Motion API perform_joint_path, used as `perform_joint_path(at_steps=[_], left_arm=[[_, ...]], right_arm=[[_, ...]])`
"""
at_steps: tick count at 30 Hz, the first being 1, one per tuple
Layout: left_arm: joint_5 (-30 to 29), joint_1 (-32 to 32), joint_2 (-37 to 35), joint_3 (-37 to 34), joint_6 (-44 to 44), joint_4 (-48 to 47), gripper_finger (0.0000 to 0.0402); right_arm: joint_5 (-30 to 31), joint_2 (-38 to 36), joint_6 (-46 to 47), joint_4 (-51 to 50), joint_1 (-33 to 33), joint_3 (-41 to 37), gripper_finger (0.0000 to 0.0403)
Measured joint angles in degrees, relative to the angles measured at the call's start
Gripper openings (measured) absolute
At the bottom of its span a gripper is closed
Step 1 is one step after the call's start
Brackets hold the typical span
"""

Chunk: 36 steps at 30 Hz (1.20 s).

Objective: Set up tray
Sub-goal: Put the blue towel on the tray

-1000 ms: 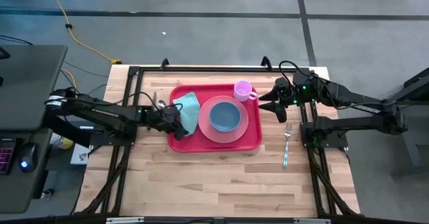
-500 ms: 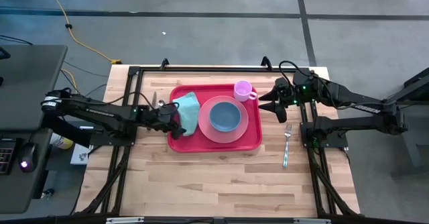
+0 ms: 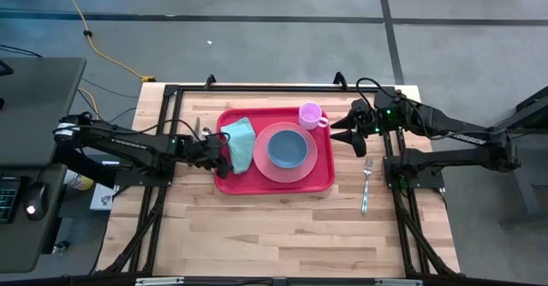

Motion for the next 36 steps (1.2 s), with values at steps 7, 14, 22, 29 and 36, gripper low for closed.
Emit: perform_joint_path(at_steps=[7,14,22,29,36], left_arm=[[0.5,0.0,3.0,0.0,-0.2,4.3,0.0278],[1.2,0.0,6.5,0.0,-0.4,7.4,0.0278],[1.7,0.0,10.0,0.0,-0.7,13.3,0.0269],[2.1,0.0,10.3,0.0,-0.4,14.2,0.015],[4.7,0.0,10.3,0.0,5.1,19.1,0.0022]], right_arm=[[0.0,0.0,-0.4,0.0,0.0,0.0,0.0189],[0.0,0.0,-0.4,0.0,0.0,0.0,0.0188],[0.0,0.0,-0.4,0.0,0.0,0.0,0.0189],[0.0,0.0,-0.4,0.0,0.0,0.0,0.0184],[-0.8,0.0,0.0,0.0,0.0,0.0,0.0183]])
